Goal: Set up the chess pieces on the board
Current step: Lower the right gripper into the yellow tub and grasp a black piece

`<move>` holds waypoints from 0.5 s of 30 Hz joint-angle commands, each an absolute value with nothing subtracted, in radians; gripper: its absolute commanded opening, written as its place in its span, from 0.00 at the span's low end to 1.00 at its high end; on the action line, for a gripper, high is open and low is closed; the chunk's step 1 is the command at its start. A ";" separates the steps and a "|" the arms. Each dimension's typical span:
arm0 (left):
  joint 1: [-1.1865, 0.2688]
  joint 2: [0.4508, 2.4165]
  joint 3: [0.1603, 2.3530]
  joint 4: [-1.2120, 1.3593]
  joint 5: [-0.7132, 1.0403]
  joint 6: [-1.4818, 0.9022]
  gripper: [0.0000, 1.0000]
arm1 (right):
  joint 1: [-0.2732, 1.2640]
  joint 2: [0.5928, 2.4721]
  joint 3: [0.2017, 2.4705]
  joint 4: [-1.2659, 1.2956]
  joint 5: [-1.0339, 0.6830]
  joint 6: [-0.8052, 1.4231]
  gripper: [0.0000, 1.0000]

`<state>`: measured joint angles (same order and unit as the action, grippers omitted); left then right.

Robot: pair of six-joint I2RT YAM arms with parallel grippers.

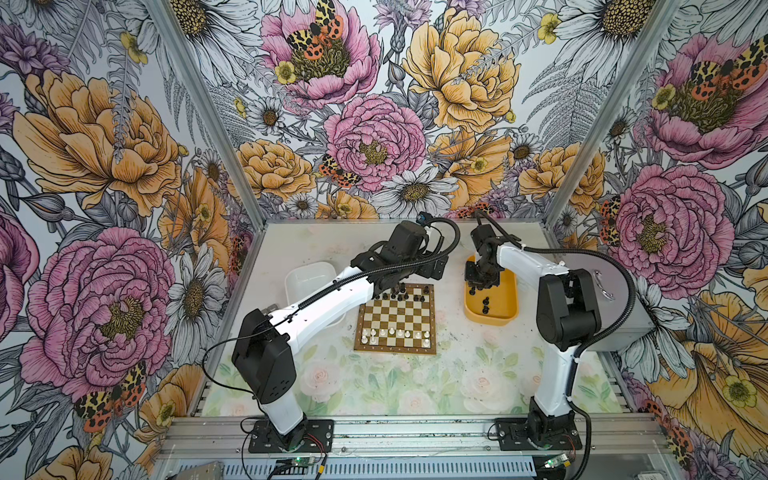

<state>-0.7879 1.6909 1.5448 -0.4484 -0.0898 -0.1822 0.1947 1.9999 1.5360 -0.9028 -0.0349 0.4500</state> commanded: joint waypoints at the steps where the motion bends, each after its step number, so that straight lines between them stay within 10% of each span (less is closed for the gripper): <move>1: -0.782 1.695 1.571 -0.454 -0.112 -0.169 0.99 | 0.191 2.023 1.558 -0.893 -0.036 0.433 0.27; 15: -0.778 1.689 1.568 -0.457 -0.116 -0.166 0.99 | 0.190 2.041 1.577 -0.894 -0.040 0.433 0.23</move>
